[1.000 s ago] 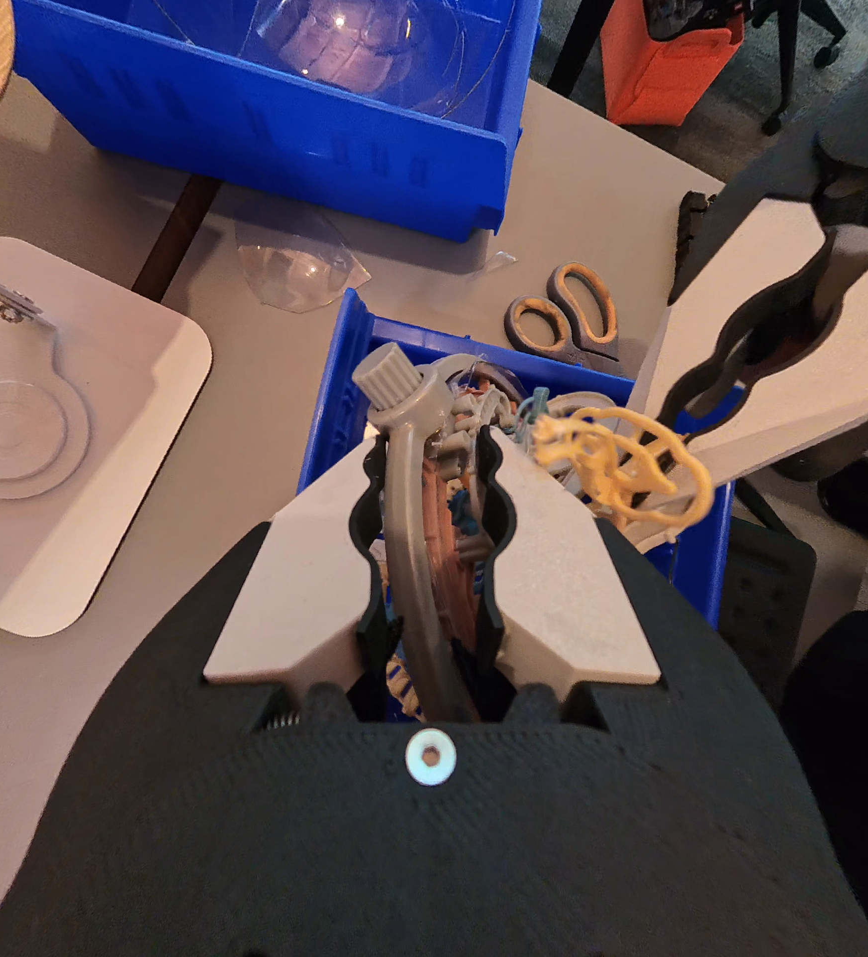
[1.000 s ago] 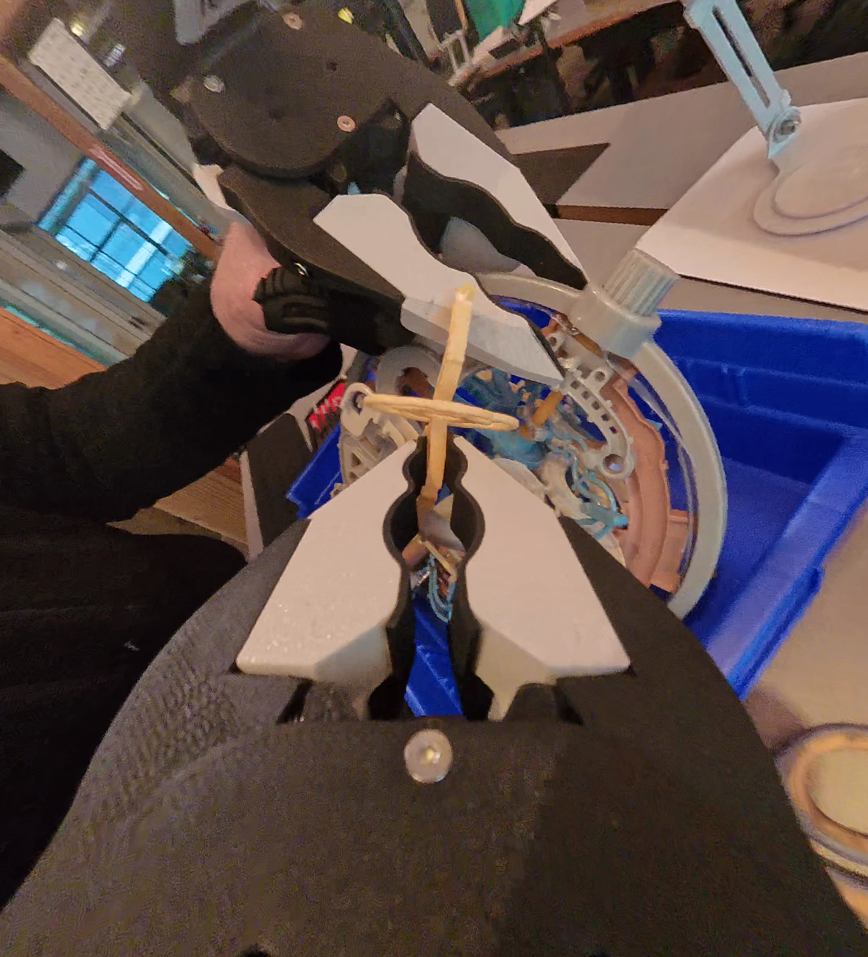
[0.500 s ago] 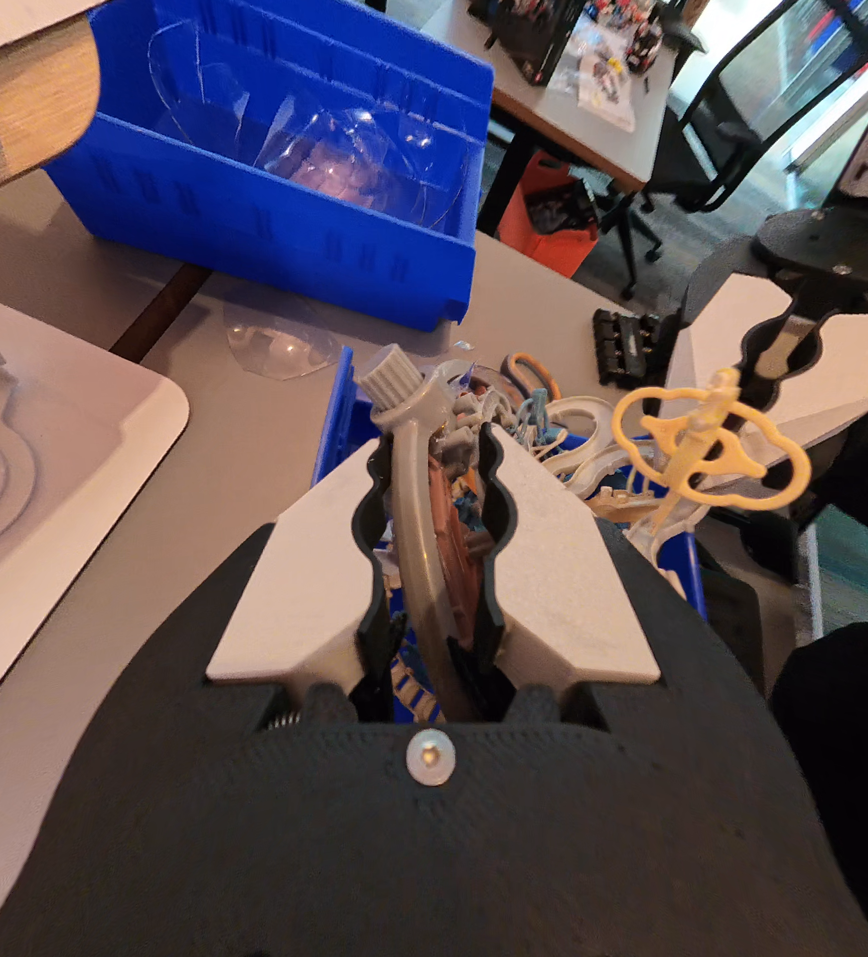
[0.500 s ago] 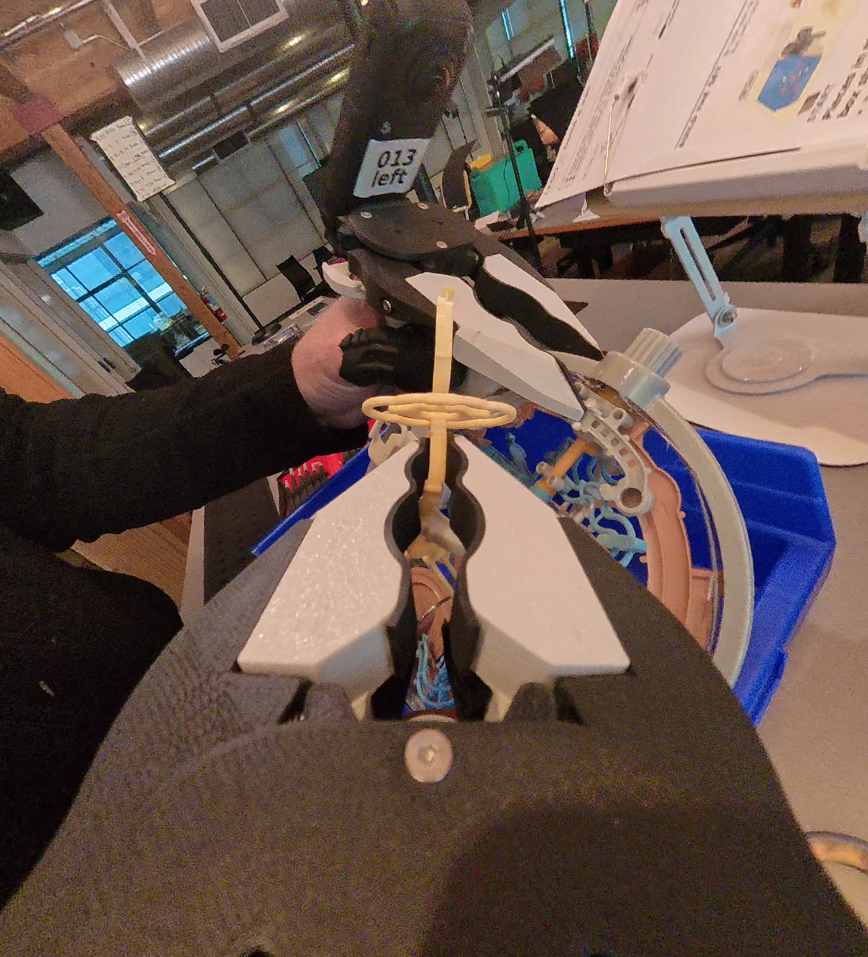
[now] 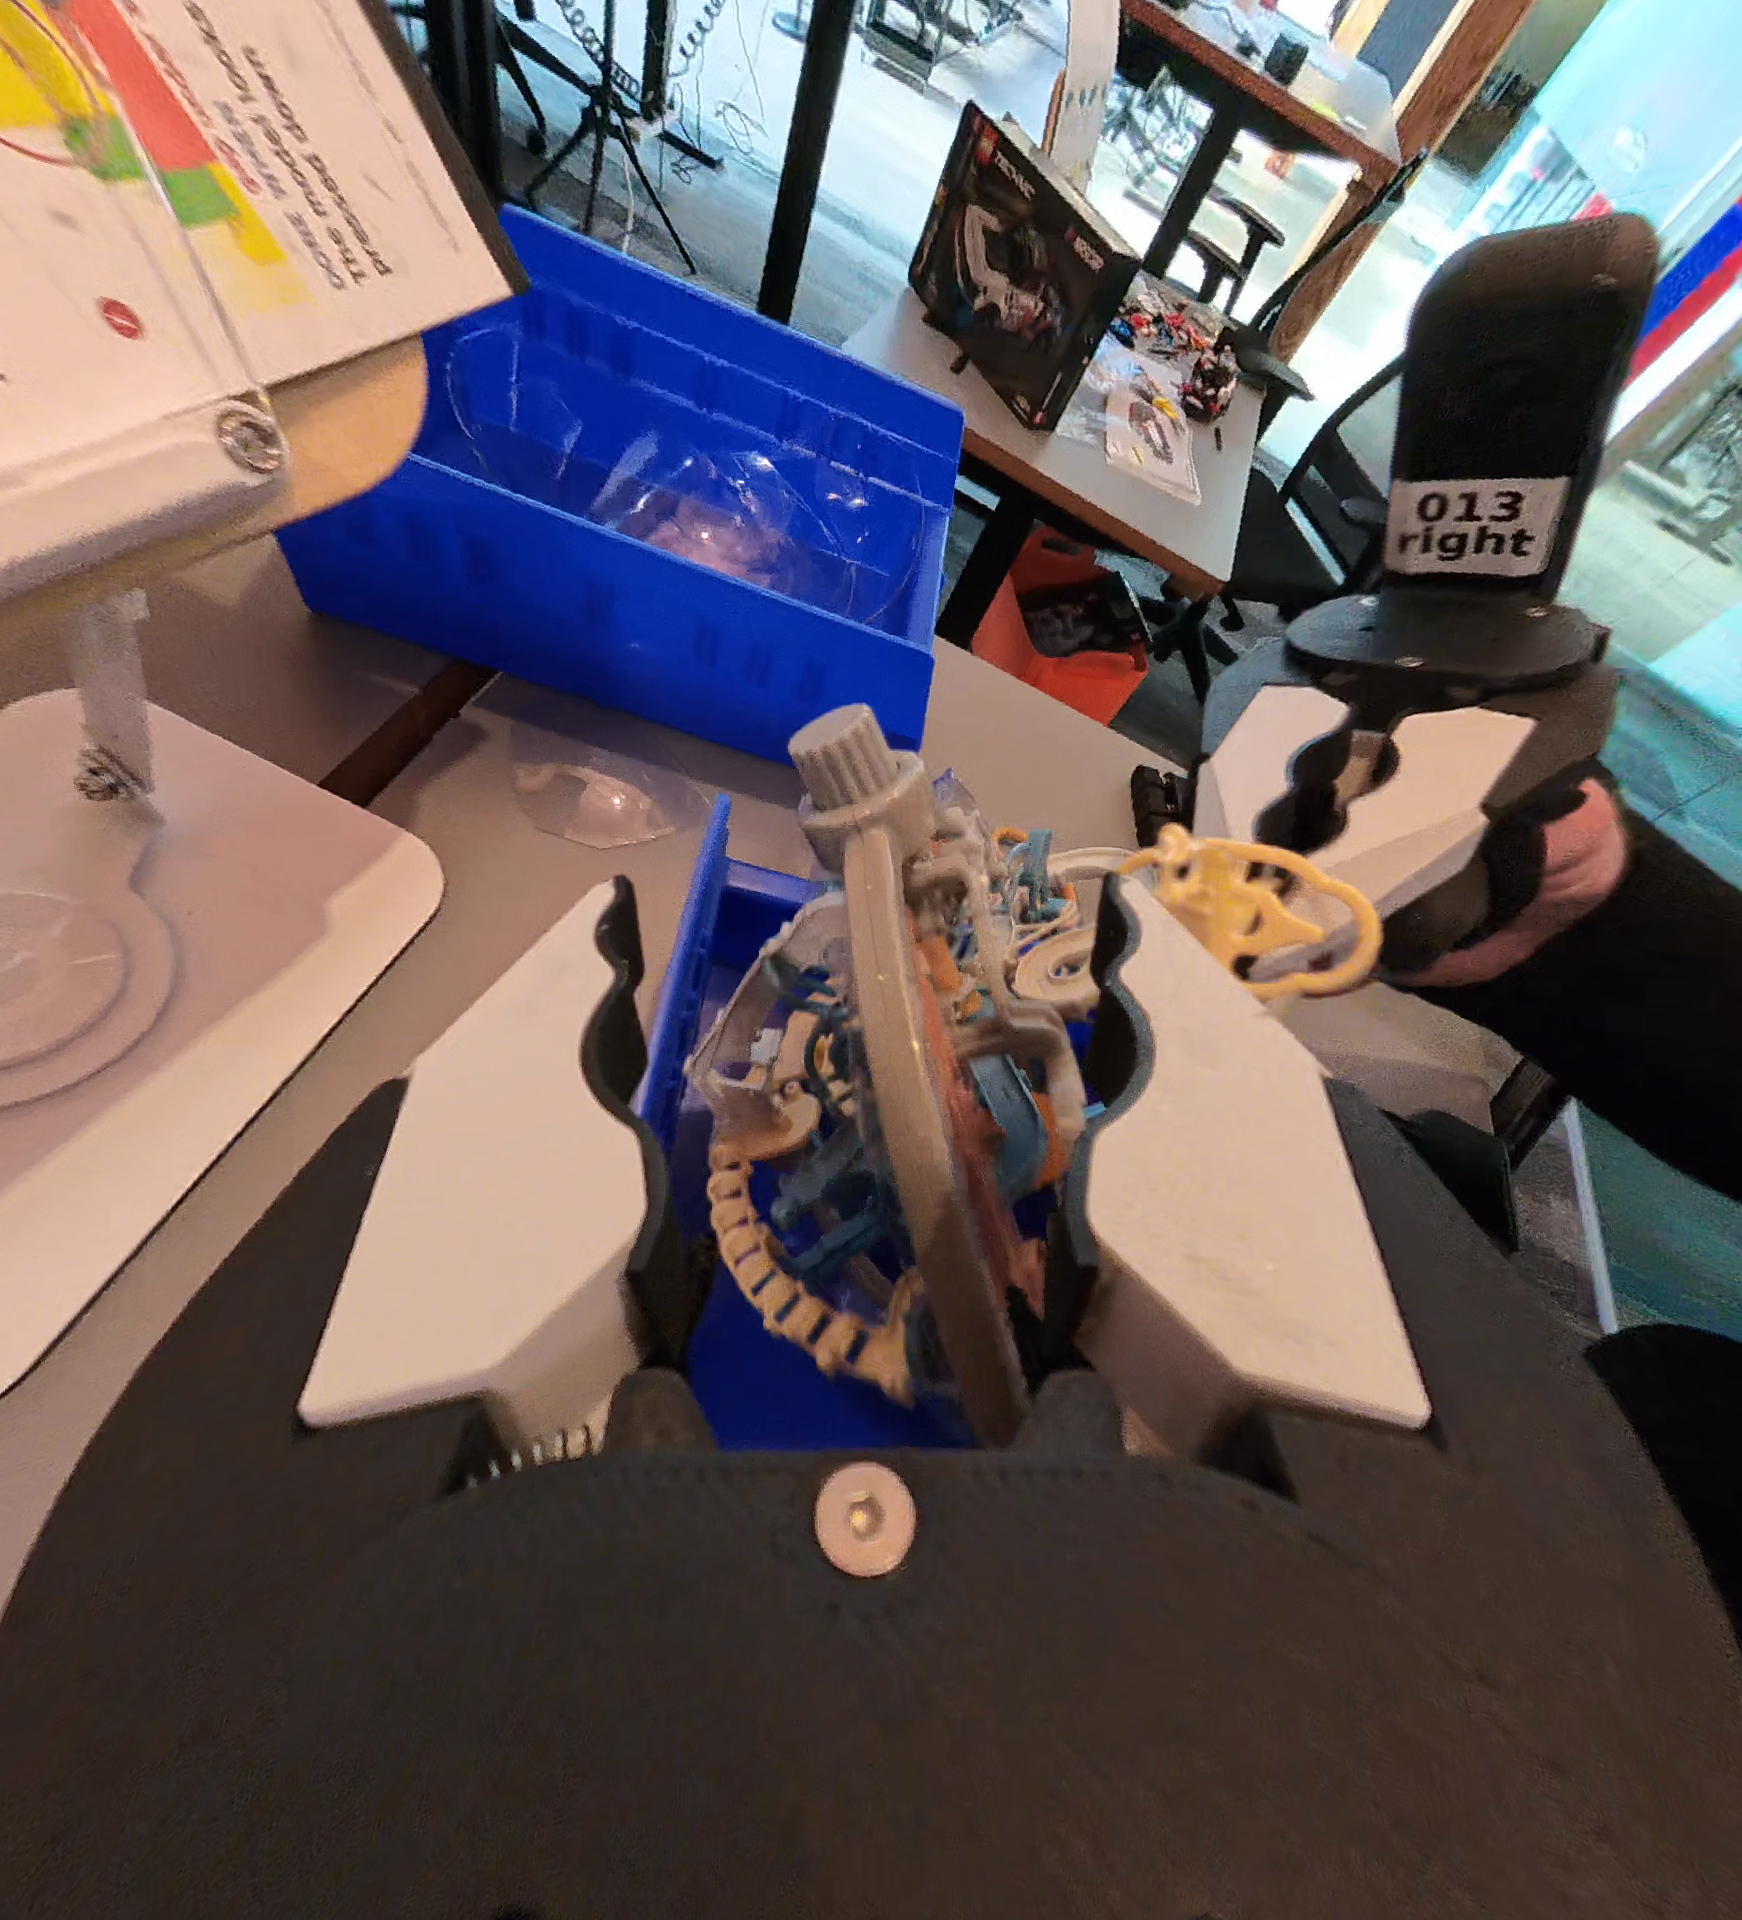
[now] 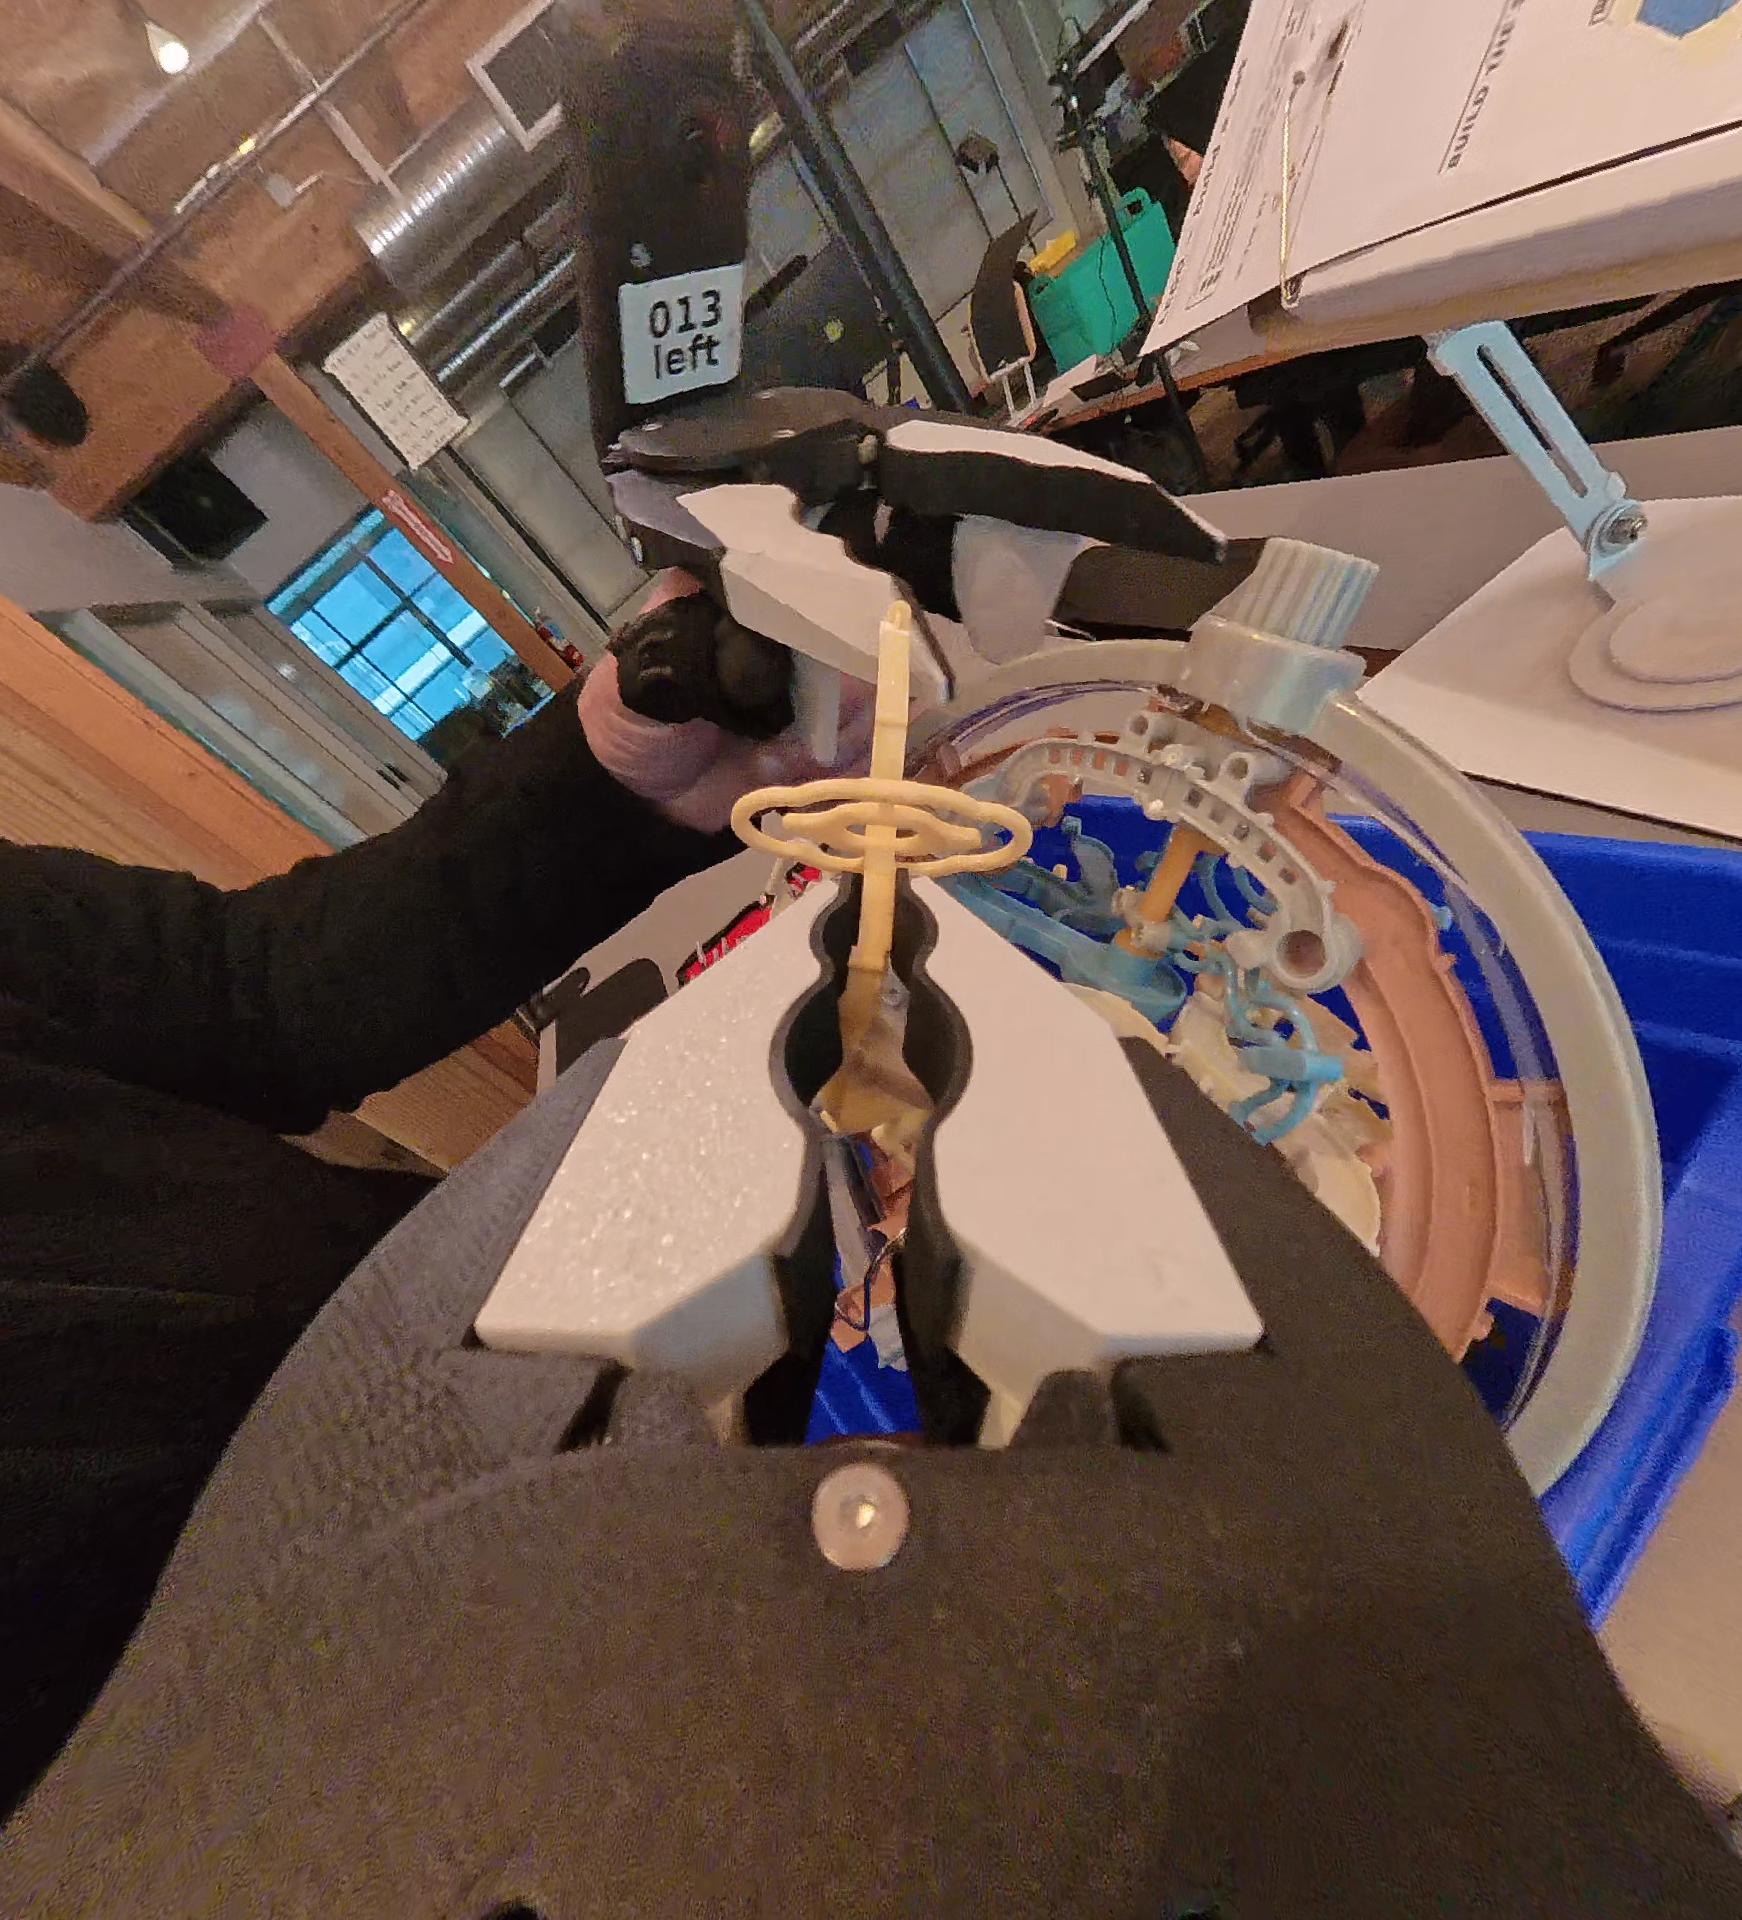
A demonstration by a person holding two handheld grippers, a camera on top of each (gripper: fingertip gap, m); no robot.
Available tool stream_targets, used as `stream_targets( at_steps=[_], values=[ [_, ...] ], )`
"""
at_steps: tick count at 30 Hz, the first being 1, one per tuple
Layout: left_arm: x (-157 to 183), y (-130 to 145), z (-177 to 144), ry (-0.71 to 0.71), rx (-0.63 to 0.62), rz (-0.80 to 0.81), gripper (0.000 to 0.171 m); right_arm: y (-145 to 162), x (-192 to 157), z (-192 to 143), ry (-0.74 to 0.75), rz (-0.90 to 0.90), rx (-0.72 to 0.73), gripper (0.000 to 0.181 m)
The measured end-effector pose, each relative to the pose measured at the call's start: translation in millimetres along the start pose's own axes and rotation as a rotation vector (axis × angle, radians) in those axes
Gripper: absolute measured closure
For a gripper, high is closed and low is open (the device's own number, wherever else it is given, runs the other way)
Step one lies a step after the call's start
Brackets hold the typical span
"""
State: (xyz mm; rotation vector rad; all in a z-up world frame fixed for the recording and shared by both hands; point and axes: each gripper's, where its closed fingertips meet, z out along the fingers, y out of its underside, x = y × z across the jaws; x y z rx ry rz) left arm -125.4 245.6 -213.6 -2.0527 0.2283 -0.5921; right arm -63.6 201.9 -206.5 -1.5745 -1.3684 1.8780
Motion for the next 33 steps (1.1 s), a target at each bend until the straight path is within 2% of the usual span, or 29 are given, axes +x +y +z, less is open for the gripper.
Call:
stream_targets(
  at_steps=[1, 2, 4, 5, 6, 8, 9, 10, 12, 13, 14, 18, 24, 30, 33],
  values=[
    [1, -3, -10, -0.021, 0.001, 0.022, 0.09, -2, 2, 0, -0.004, 0.028, 0.012, 0.178],
    [6, -12, -19, -0.048, 0.035, 0.063, 0.086, -3, 4, 0, -0.007, 0.056, 0.022, 0.178],
    [35, -30, -35, -0.057, 0.117, 0.218, 0.099, -4, 6, 2, -0.018, 0.085, 0.014, 0.178],
    [58, -26, -34, -0.028, 0.087, 0.328, 0.115, -5, 5, 4, -0.024, 0.091, 0.01, 0.178],
    [74, -11, -26, -0.012, -0.028, 0.402, 0.124, -6, 4, 7, -0.032, 0.103, 0.01, 0.178],
    [78, 27, -10, -0.067, -0.258, 0.494, 0.123, -12, 3, 9, -0.041, 0.141, 0.04, 0.178],
    [75, 39, -6, -0.103, -0.321, 0.551, 0.136, -16, 2, 9, -0.064, 0.164, 0.064, 0.178],
    [67, 46, -3, -0.162, -0.359, 0.569, 0.131, -20, -1, 7, -0.098, 0.191, 0.089, 0.178],
    [61, 54, 0, -0.208, -0.395, 0.552, 0.13, -20, 2, 7, -0.073, 0.182, 0.085, 0.179],
    [60, 51, 2, -0.225, -0.362, 0.521, 0.14, -18, 0, 8, -0.081, 0.182, 0.074, 0.179],
    [57, 46, 2, -0.252, -0.343, 0.525, 0.157, -18, -1, 8, -0.085, 0.182, 0.077, 0.179],
    [55, 52, 6, -0.169, -0.357, 0.414, 0.162, -18, -5, 7, -0.076, 0.111, 0.101, 0.179],
    [50, 51, 7, -0.088, -0.244, 0.272, 0.16, -17, -14, 12, -0.087, 0.006, 0.104, 0.177],
    [46, 47, 5, -0.005, -0.172, 0.151, 0.16, -12, -28, 21, -0.039, -0.245, 0.044, 0.175],
    [44, 47, 5, -0.014, -0.153, 0.131, 0.16, -4, -32, 26, -0.005, -0.376, -0.007, 0.178]
  ],
)
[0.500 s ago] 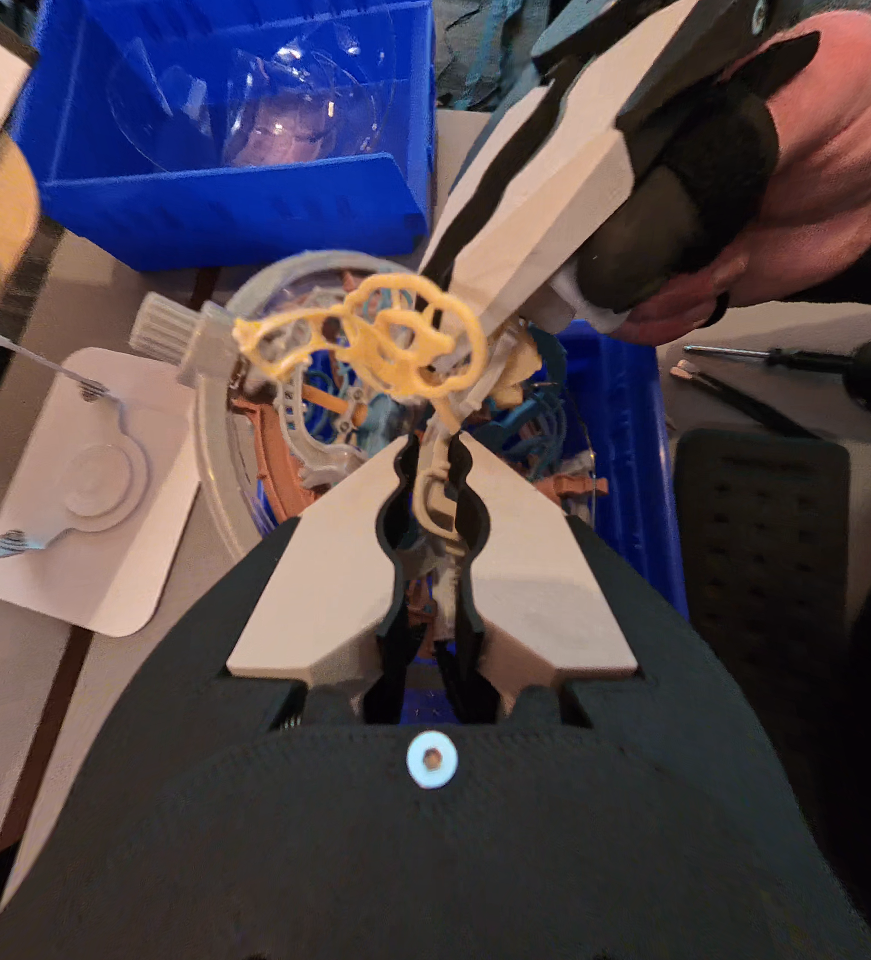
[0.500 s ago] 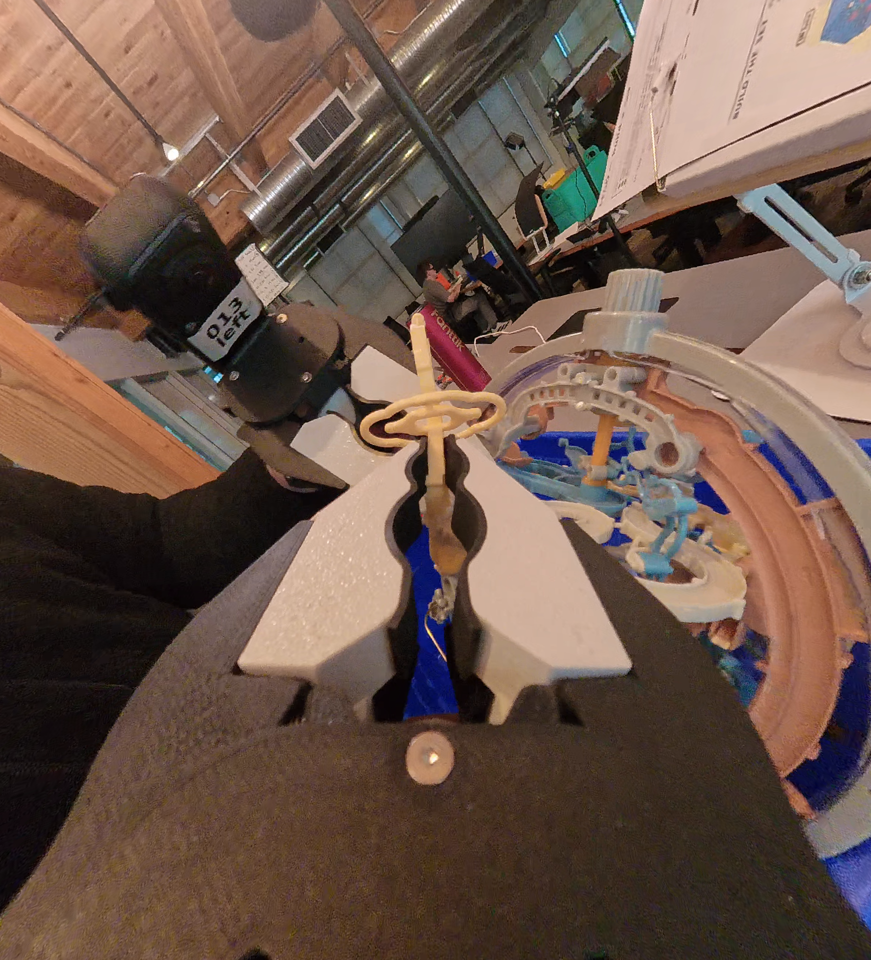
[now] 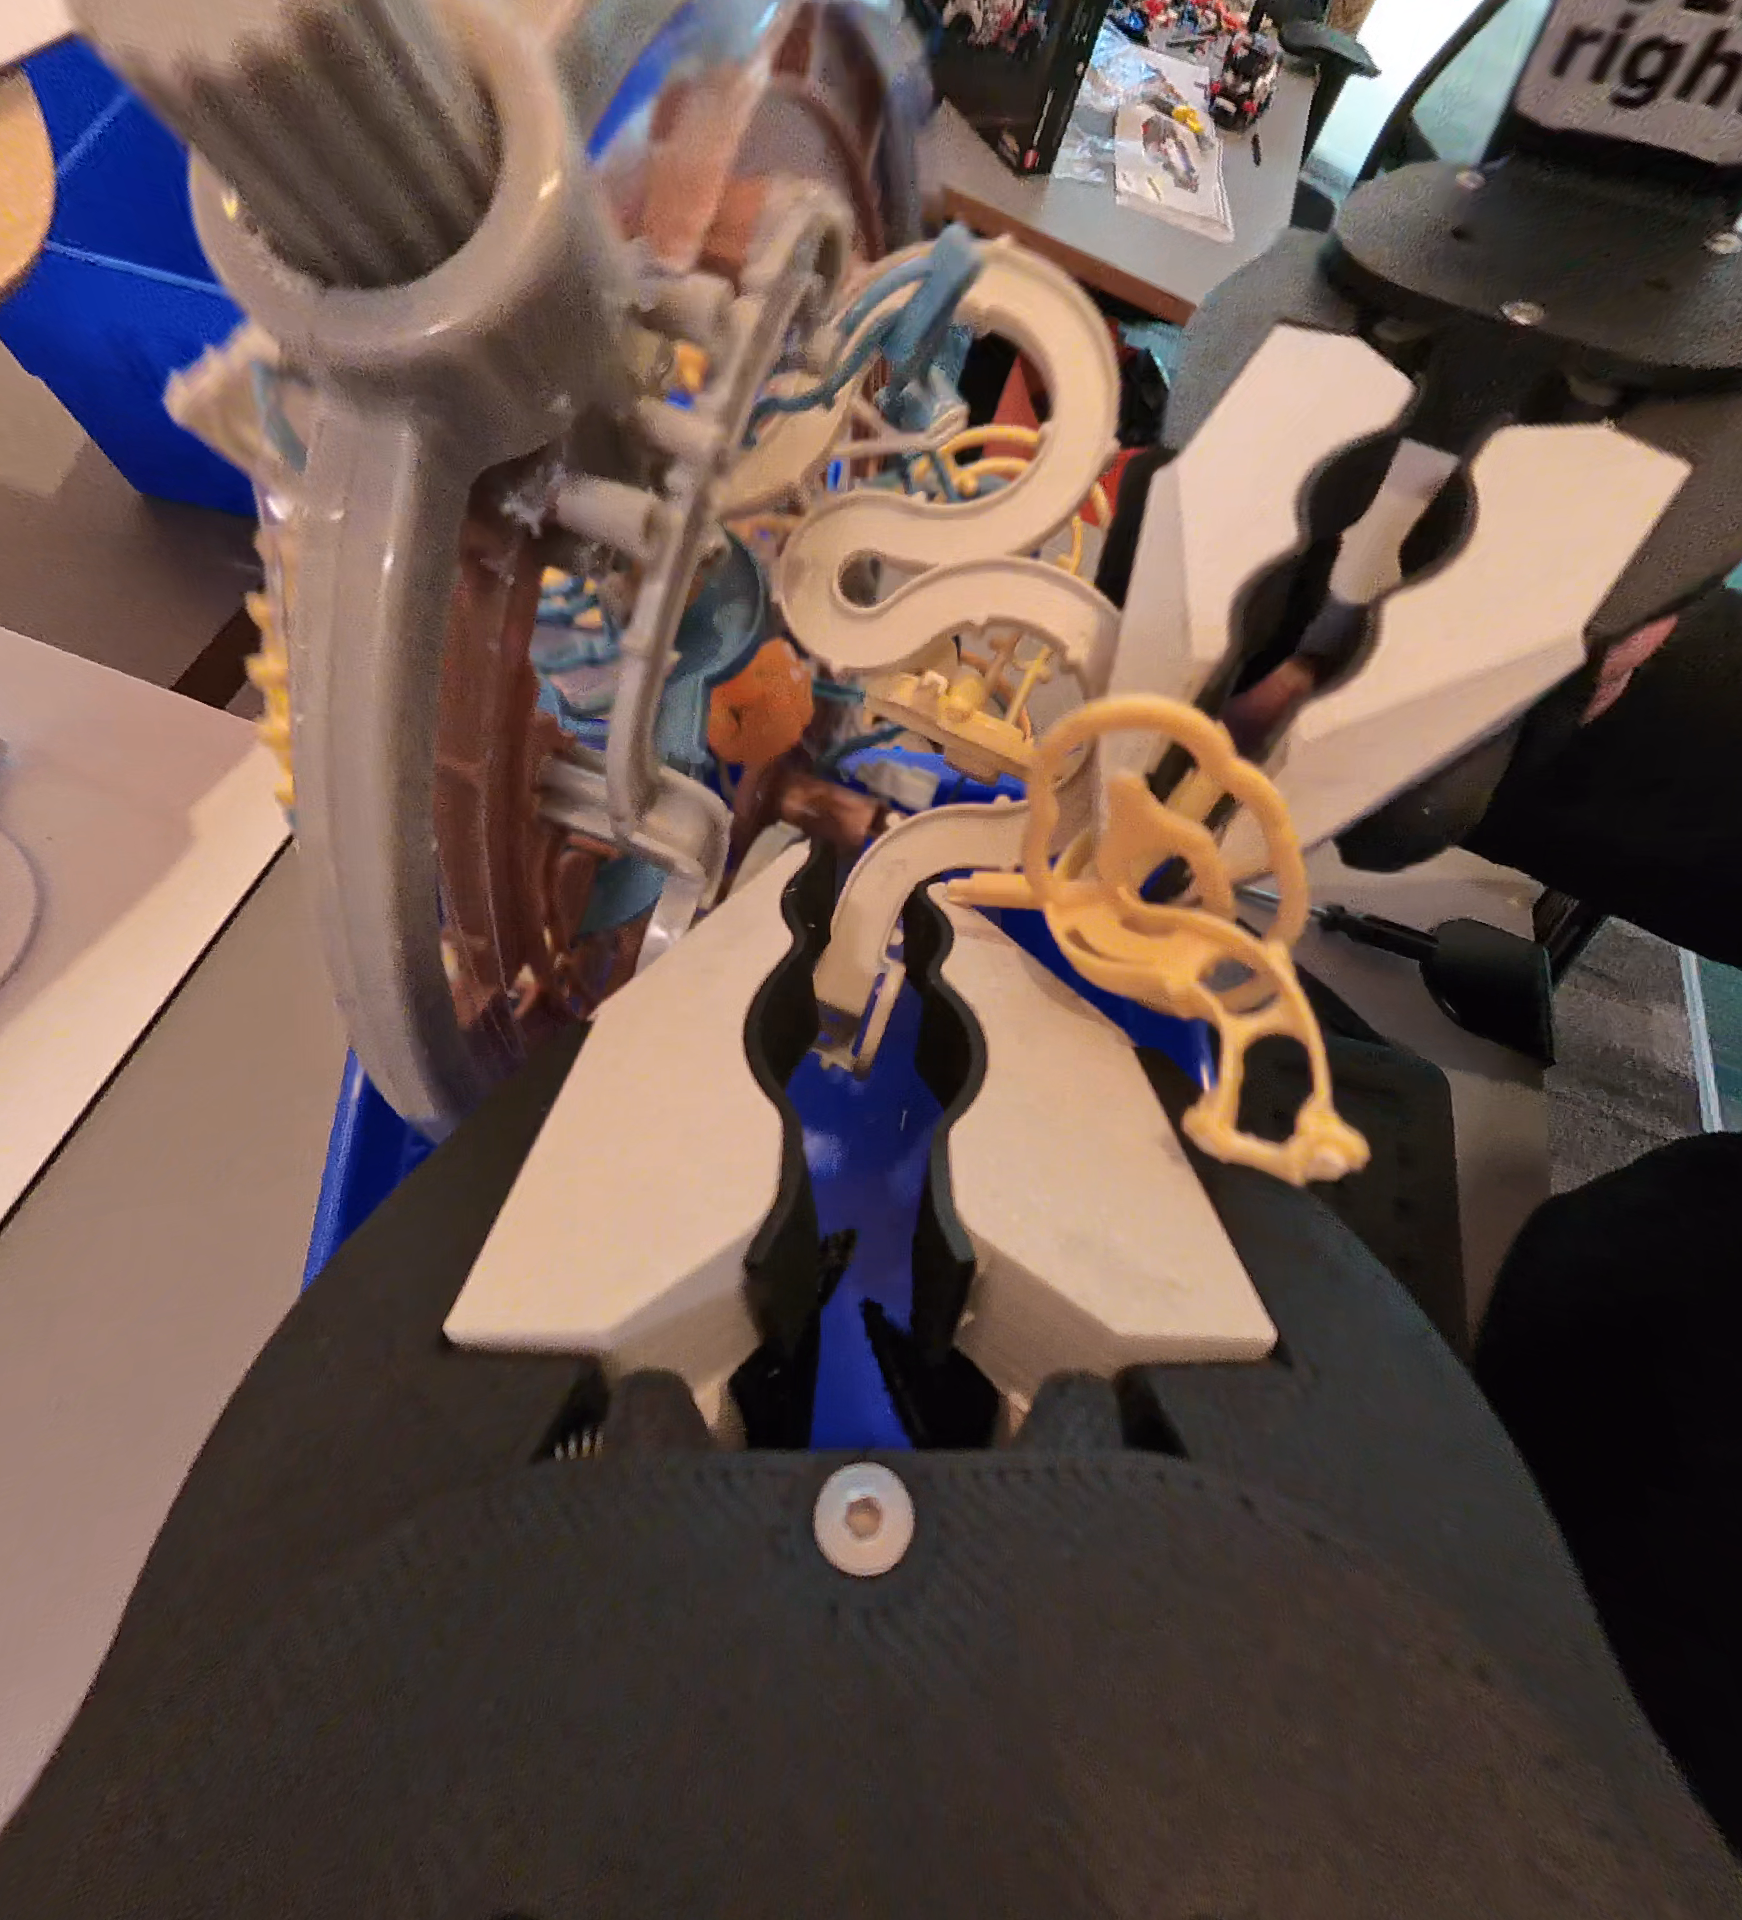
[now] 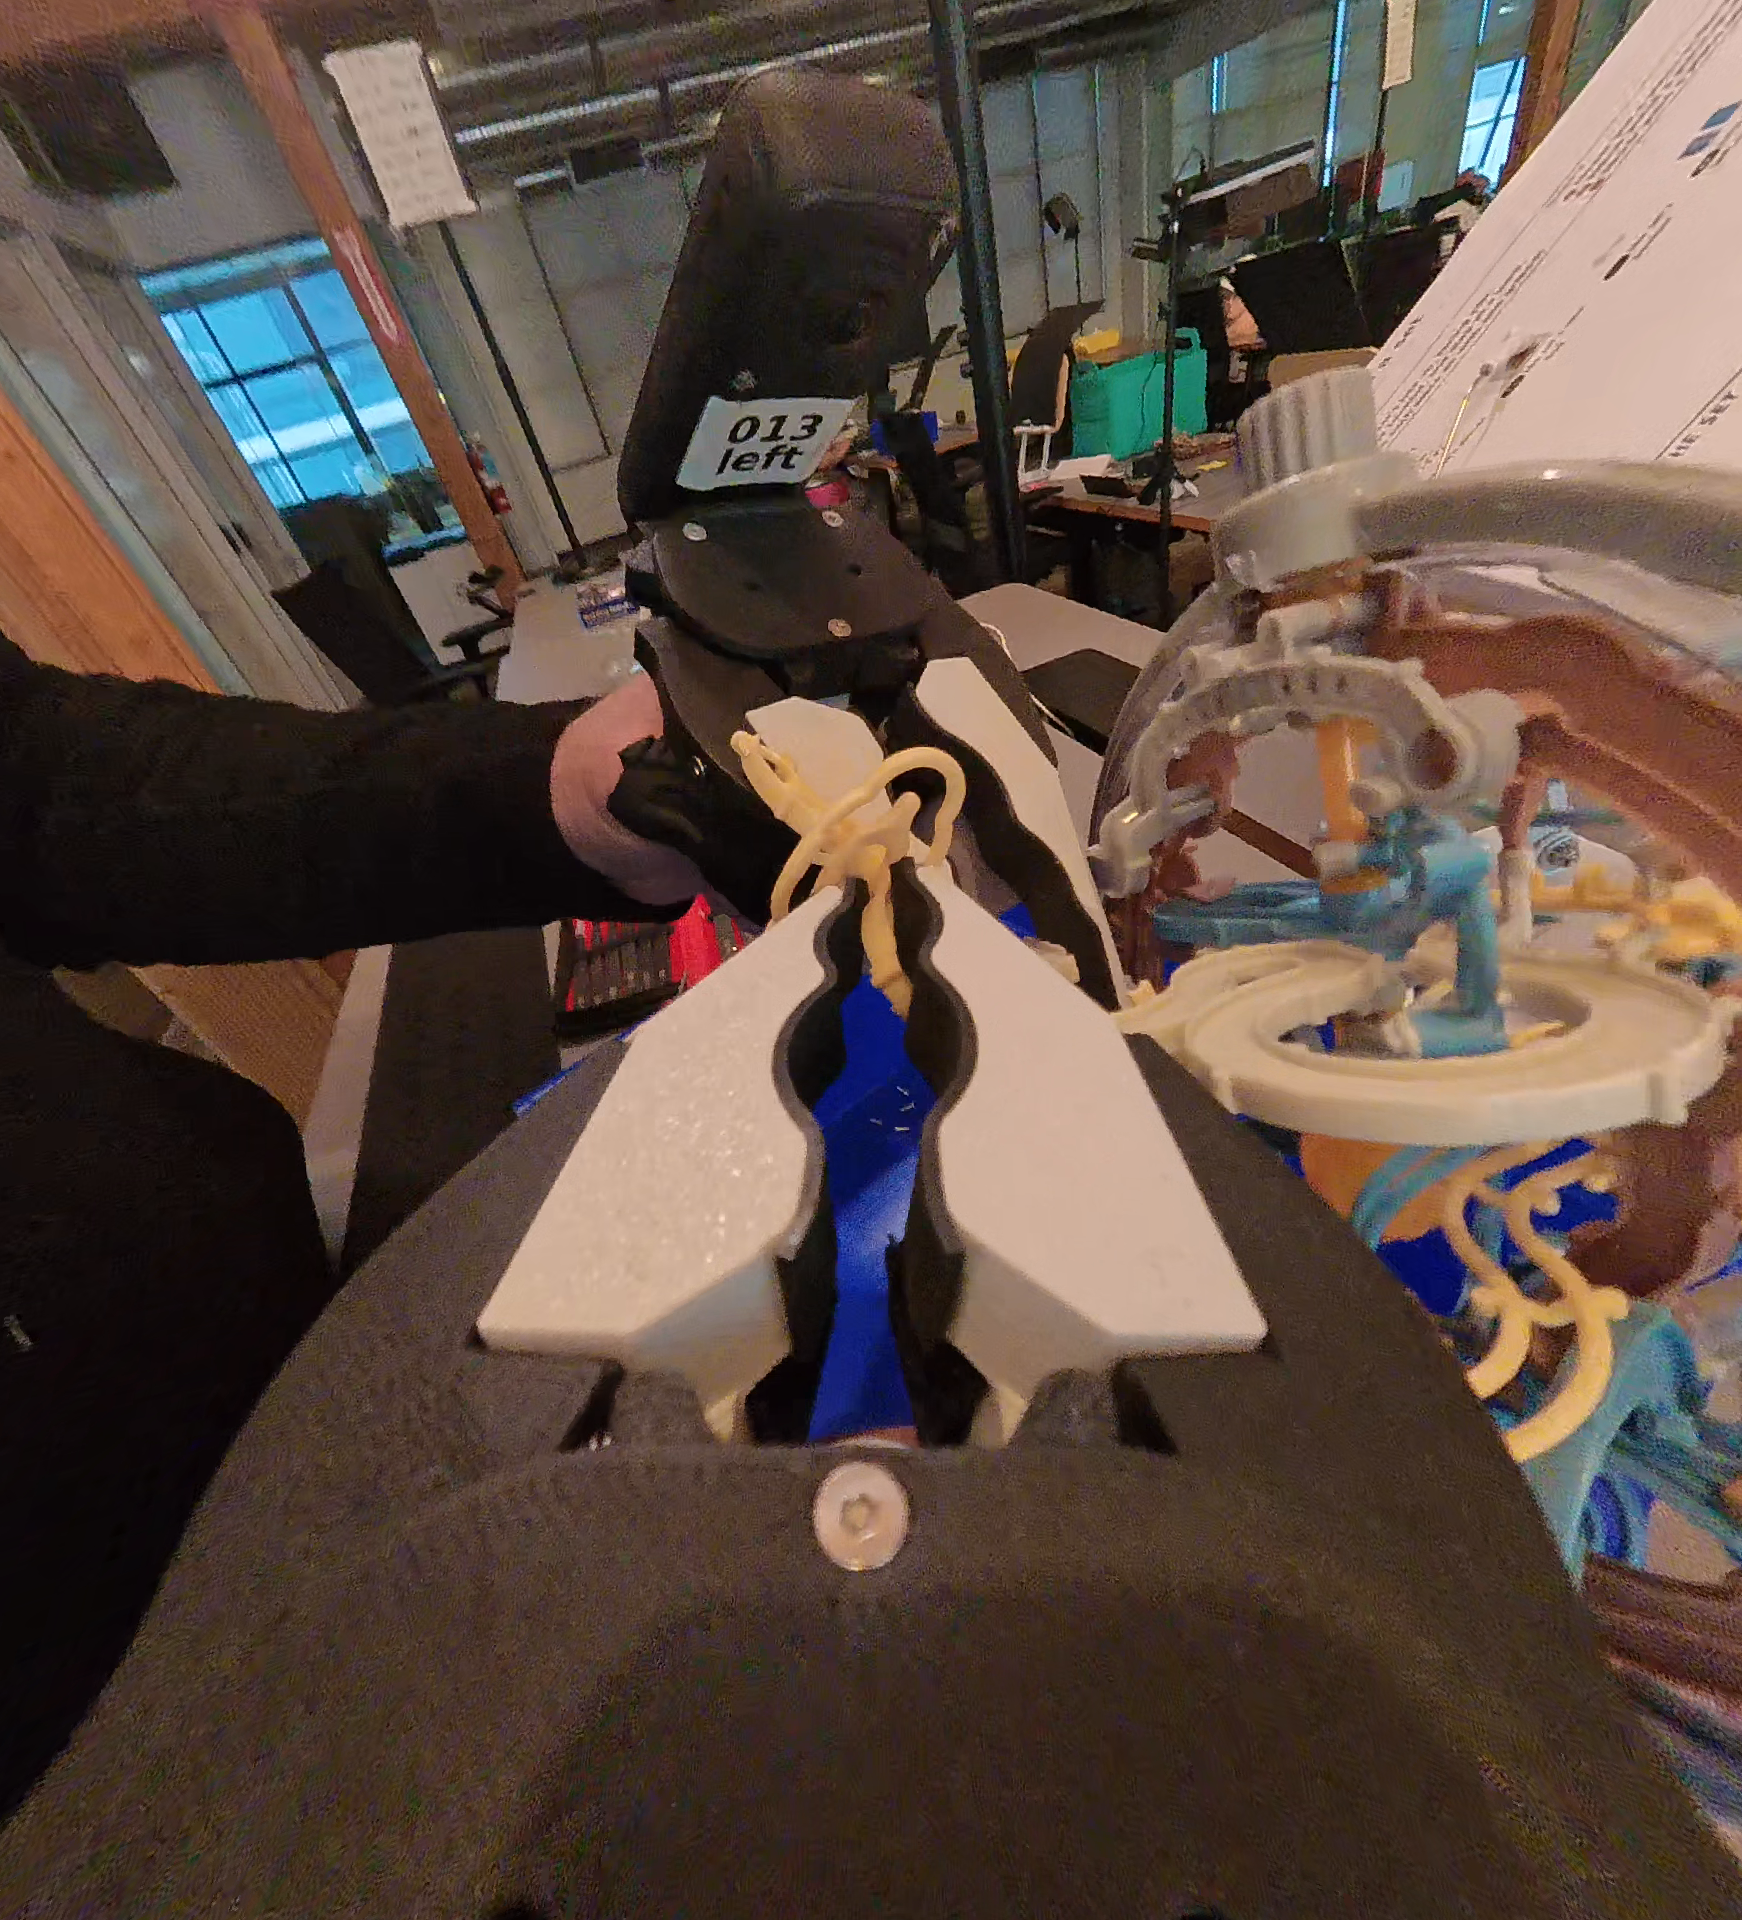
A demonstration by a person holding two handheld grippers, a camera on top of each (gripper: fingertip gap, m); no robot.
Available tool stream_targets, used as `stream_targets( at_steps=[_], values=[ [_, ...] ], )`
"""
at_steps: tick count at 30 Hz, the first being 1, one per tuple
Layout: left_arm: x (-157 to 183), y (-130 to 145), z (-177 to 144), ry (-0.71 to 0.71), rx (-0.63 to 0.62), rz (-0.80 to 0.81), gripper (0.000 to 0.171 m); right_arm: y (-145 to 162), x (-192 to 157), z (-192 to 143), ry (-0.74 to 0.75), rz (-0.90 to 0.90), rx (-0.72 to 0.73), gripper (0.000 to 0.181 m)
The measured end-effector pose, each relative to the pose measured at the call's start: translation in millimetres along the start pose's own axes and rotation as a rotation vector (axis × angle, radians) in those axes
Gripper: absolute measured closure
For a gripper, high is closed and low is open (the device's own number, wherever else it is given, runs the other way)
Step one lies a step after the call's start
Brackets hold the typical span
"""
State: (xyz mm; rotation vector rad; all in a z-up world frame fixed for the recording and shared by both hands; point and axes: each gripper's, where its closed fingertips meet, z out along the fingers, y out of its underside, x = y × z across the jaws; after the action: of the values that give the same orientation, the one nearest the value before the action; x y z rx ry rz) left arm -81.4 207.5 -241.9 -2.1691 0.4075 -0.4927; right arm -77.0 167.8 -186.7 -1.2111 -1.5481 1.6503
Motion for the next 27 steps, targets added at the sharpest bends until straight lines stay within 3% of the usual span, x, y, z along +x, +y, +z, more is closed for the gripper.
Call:
stream_targets(
  at_steps=[2, 4, 7, 11, 15, 20, 23, 27],
  values=[
    [-3, 2, -1, -0.05, -0.017, 0.057, 0.16, 4, -1, 2, 0.024, -0.055, -0.034, 0.178],
    [2, -1, -3, -0.023, -0.015, 0.039, 0.16, 1, -4, 1, 0.016, -0.084, -0.032, 0.179],
    [11, 2, -8, 0.065, -0.117, 0.004, 0.16, -1, -10, -1, 0.025, -0.169, -0.056, 0.178],
    [12, 0, -9, -0.03, -0.142, 0.153, 0.16, 4, -15, -7, 0.059, -0.304, -0.138, 0.179],
    [17, 9, -8, -0.011, -0.258, 0.148, 0.16, 11, -17, -11, 0.088, -0.434, -0.241, 0.178],
    [24, 14, -8, -0.014, -0.29, 0.141, 0.16, 14, -24, -12, 0.028, -0.389, -0.239, 0.179],
    [39, 19, -16, 0.037, -0.424, 0.111, 0.16, 8, -32, -17, -0.067, -0.295, -0.182, 0.179],
    [41, 30, -29, -0.001, -0.609, 0.127, 0.16, 11, -38, -15, -0.152, -0.204, -0.19, 0.178]
  ],
)
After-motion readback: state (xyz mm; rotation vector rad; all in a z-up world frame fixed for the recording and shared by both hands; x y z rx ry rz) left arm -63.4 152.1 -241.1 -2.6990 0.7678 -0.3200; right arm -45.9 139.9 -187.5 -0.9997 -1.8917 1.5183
